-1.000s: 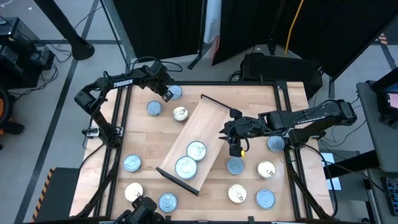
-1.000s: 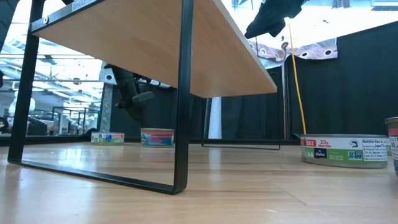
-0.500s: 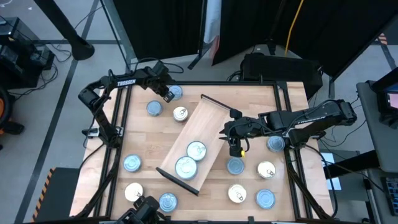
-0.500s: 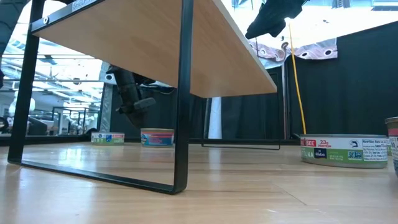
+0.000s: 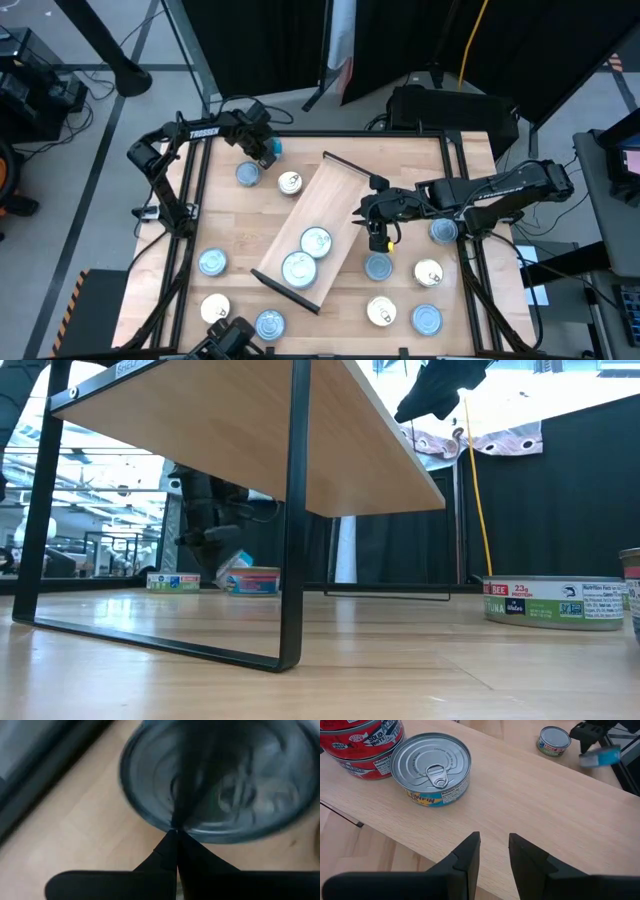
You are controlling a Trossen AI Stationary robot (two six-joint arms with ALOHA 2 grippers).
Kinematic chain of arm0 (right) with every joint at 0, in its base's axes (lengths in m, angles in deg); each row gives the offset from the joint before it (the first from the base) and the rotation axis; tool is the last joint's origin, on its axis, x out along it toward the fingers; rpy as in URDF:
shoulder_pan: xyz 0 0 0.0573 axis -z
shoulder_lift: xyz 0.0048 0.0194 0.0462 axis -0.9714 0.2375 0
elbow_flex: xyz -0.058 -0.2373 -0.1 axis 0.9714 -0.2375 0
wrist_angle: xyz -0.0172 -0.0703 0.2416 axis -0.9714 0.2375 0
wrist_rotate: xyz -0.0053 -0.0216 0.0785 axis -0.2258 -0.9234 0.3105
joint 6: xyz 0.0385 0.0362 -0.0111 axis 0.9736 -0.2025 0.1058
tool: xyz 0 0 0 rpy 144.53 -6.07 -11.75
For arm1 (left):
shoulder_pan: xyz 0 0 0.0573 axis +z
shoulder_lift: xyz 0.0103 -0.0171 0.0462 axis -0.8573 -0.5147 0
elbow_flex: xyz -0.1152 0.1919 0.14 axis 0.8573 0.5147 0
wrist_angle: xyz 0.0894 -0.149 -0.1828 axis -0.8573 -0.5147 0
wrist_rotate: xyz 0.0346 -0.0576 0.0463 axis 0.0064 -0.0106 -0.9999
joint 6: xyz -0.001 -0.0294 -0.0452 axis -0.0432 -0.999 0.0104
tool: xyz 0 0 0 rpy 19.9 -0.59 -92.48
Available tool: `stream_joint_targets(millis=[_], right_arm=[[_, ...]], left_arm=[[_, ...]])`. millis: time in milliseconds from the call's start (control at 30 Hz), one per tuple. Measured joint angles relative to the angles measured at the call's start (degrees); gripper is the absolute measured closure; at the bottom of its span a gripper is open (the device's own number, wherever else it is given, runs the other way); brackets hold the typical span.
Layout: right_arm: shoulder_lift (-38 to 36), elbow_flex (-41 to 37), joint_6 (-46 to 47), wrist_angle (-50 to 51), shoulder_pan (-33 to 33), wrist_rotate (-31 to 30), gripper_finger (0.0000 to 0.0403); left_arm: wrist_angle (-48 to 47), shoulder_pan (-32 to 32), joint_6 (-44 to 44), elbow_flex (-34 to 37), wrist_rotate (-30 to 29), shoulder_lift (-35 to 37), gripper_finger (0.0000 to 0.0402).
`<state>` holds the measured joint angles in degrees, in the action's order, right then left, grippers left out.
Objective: Stack canned seafood by type on shelf
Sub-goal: Stack the light blue tuna can on top of the other light blue tuna can
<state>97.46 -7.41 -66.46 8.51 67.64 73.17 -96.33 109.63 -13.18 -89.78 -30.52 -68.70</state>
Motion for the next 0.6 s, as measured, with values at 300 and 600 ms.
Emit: stream_joint_targets(millis=[300, 600], right_arm=[[0.0, 0.0, 0.4, 0.7, -0.1, 0.0, 0.0307], [0.0, 0.0, 0.6, 1.2, -0.1, 0.3, 0.0307]], left_arm=[[-1.2, 0.0, -1.0, 2.1, -3.3, 0.1, 0.0399], [-0.8, 1.0, -1.0, 3.9, -5.0, 0.2, 0.0399]])
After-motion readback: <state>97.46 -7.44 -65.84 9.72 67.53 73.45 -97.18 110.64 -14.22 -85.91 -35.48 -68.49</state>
